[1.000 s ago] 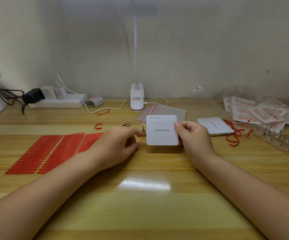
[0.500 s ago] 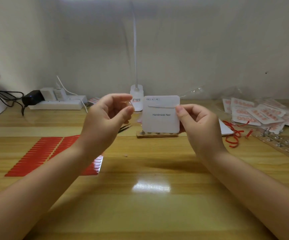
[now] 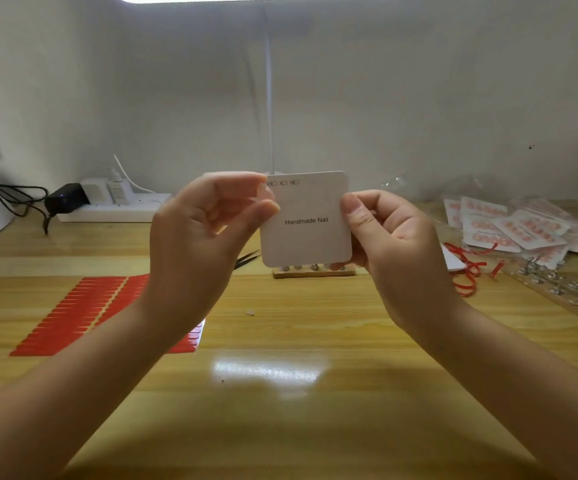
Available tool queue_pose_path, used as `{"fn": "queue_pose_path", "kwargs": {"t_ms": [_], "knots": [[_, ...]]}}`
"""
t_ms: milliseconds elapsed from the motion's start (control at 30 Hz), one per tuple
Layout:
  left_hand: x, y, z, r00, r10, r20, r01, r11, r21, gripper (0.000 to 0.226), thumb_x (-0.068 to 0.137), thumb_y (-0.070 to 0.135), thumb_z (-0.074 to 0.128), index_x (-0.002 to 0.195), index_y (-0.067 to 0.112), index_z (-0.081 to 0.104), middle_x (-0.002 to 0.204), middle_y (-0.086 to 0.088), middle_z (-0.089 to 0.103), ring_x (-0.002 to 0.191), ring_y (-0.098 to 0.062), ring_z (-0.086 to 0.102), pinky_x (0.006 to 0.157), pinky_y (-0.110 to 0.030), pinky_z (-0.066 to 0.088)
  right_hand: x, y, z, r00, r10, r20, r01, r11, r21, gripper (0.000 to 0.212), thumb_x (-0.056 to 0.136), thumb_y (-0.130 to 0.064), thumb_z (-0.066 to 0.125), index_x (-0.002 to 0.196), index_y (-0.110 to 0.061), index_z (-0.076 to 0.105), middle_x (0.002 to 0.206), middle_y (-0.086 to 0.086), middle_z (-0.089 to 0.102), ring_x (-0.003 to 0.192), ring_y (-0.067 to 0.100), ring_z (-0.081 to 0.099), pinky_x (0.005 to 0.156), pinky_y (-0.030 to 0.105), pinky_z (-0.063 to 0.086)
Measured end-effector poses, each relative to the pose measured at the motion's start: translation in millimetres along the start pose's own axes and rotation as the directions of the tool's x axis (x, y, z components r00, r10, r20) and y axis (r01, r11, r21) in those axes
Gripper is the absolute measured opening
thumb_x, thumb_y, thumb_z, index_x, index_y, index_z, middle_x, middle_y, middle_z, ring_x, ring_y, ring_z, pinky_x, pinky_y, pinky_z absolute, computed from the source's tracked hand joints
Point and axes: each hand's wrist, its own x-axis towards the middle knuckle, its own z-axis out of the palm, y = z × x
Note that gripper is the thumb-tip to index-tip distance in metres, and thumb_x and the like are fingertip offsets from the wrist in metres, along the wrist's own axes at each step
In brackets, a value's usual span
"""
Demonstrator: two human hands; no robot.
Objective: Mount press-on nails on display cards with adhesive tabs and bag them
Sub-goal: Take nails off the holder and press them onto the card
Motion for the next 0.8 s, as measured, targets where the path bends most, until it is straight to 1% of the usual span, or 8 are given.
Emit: {"fn": "queue_pose_path", "kwargs": {"t_ms": [67,133,233,367,500,567,667,800], "knots": [[-2.1,-2.1,0.8,1.000,0.012,0.000,-0.012,1.000,-0.005,0.020,0.082,0.015,0.072,0.101,0.017,0.068,0.093,0.007,0.073,0.085,-0.009,0.071,0.080,-0.023,0.056,-0.8,0.9,1.8,0.998,0.052,0.033,-0.053,0.998,0.030,0.016,0.100,-0.016,0.046,0.097,-0.008,0.060,0.080,0.003,0.069,0.072,0.021,0.069,0.054,0.032,0.057],[-4.1,-4.7,1.8,0.999,0.041,-0.004,-0.041,0.998,0.044,0.025,0.081,0.015,0.072,0.106,0.014,0.068,0.094,0.006,0.072,0.085,-0.009,0.071,0.080,-0.022,0.056,-2.2,2.3,4.7,0.986,0.132,0.106,-0.141,0.987,0.079,0.015,0.101,-0.015,0.043,0.103,-0.008,0.057,0.086,0.008,0.065,0.073,0.023,0.068,0.051,0.033,0.056],[-6.1,-8.7,3.3,0.999,0.038,-0.025,-0.037,0.998,0.052,0.029,0.081,0.019,0.073,0.109,0.018,0.066,0.094,0.005,0.072,0.083,-0.010,0.072,0.076,-0.020,0.056,-4.5,5.5,7.7,0.953,0.213,0.216,-0.245,0.961,0.132,0.014,0.099,-0.015,0.048,0.110,-0.012,0.056,0.094,0.009,0.060,0.078,0.017,0.066,0.047,0.030,0.053],[-6.8,-13.7,4.2,0.999,0.034,-0.016,-0.033,0.998,0.046,0.022,0.086,0.019,0.071,0.107,0.020,0.068,0.094,0.015,0.072,0.084,-0.007,0.071,0.076,-0.021,0.056,-4.4,8.4,6.1,0.964,0.204,0.171,-0.223,0.969,0.106,0.013,0.094,-0.010,0.056,0.103,-0.015,0.065,0.083,0.001,0.066,0.073,0.015,0.064,0.044,0.024,0.047],[-4.2,-16.5,-0.6,0.999,0.041,-0.019,-0.038,0.992,0.116,0.022,0.091,0.029,0.065,0.110,0.020,0.066,0.094,0.009,0.070,0.082,-0.008,0.069,0.073,-0.021,0.056,-2.0,7.3,4.1,0.976,0.178,0.123,-0.190,0.977,0.092,0.013,0.094,-0.009,0.056,0.103,-0.013,0.065,0.091,0.007,0.065,0.074,0.016,0.063,0.043,0.023,0.044],[-2.1,-16.2,-2.2,0.992,0.125,0.009,-0.124,0.974,0.188,0.024,0.090,0.029,0.063,0.111,0.019,0.063,0.098,0.003,0.068,0.084,-0.008,0.067,0.072,-0.022,0.054,-2.0,7.2,4.4,0.979,0.167,0.114,-0.177,0.981,0.084,0.012,0.095,-0.009,0.056,0.102,-0.014,0.065,0.091,0.008,0.065,0.075,0.017,0.064,0.042,0.023,0.044],[-1.8,-16.6,-1.2,0.956,0.283,0.077,-0.293,0.914,0.279,0.029,0.088,0.028,0.064,0.113,0.013,0.061,0.104,-0.008,0.064,0.091,-0.021,0.064,0.073,-0.029,0.054,-3.0,6.9,5.4,0.982,0.148,0.118,-0.158,0.984,0.080,0.012,0.094,-0.008,0.057,0.101,-0.014,0.065,0.088,0.007,0.066,0.072,0.016,0.063,0.042,0.023,0.044],[-2.3,-19.2,-1.2,0.939,0.333,0.085,-0.341,0.876,0.340,0.031,0.087,0.024,0.068,0.115,0.013,0.061,0.106,-0.010,0.062,0.097,-0.023,0.060,0.081,-0.036,0.053,-4.1,5.3,6.4,0.981,0.129,0.147,-0.142,0.986,0.082,0.011,0.094,-0.009,0.058,0.101,-0.013,0.065,0.084,0.005,0.066,0.069,0.016,0.063,0.041,0.023,0.044]]}}
